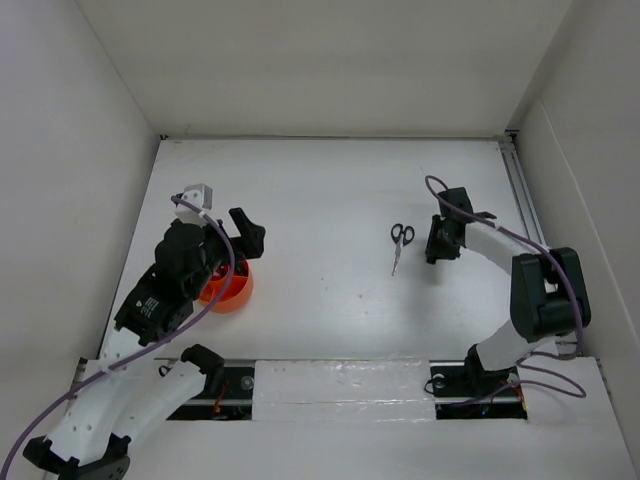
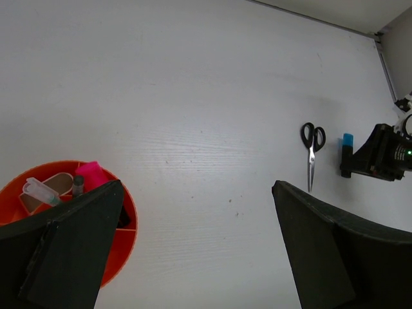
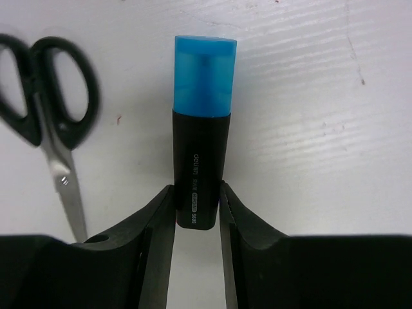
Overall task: Sort the stationery into containers
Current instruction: Pick up the pen from the center of the board, then place the pen in the storage box.
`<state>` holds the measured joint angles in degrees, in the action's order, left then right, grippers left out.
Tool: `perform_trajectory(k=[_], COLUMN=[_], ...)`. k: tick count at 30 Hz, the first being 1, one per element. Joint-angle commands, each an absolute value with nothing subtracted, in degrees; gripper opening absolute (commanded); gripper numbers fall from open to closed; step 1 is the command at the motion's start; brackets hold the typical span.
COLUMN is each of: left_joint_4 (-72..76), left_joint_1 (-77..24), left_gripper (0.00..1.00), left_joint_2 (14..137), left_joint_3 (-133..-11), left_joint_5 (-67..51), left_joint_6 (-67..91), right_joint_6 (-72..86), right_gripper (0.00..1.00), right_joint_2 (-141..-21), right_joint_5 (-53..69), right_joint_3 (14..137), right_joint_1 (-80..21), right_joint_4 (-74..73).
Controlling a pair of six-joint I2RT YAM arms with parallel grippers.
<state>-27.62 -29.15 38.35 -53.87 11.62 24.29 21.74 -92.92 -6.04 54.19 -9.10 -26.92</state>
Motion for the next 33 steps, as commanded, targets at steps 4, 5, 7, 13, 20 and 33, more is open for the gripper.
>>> perform_trajectory(k=[4, 5, 7, 13, 20, 33], left_joint_4=[-23.91, -23.38, -22.51, -16.18, -13.18, -11.43], left_joint_1=[-29.27, -29.27, -29.27, -29.27, -29.27, -29.27], left_gripper=[1.0, 1.0, 1.0, 1.0, 1.0, 0.85], left_joint_2=[39.72, 40.6, 42.44, 43.07, 44.12, 44.12], left_joint_3=[-54.75, -54.76, -55.36, -55.37, -55.37, -51.94], left_joint_5=[4.49, 1.79, -1.22, -11.33, -16.79, -17.84], left_joint_6=[24.34, 24.87, 25.4, 29.26, 31.46, 32.61], right_joint_6=[26.88, 27.68, 29.26, 33.56, 33.23, 30.94], right_gripper=[0.0, 0.0, 0.0, 0.0, 0.0, 0.0], right_joint_2=[-75.27, -74.02, -72.25, -65.75, -66.01, -73.04], right_joint_5=[-5.37, -5.36, -5.36, -3.93, -10.28, -11.6], right_joint_3=[52.56, 52.56, 52.56, 47.99, 49.13, 59.06], right_joint_1=[-16.15, -18.0, -24.06, -44.25, -59.75, -65.39], right_joint_4=[-22.85, -22.24, -20.84, -1.95, 8.44, 11.34])
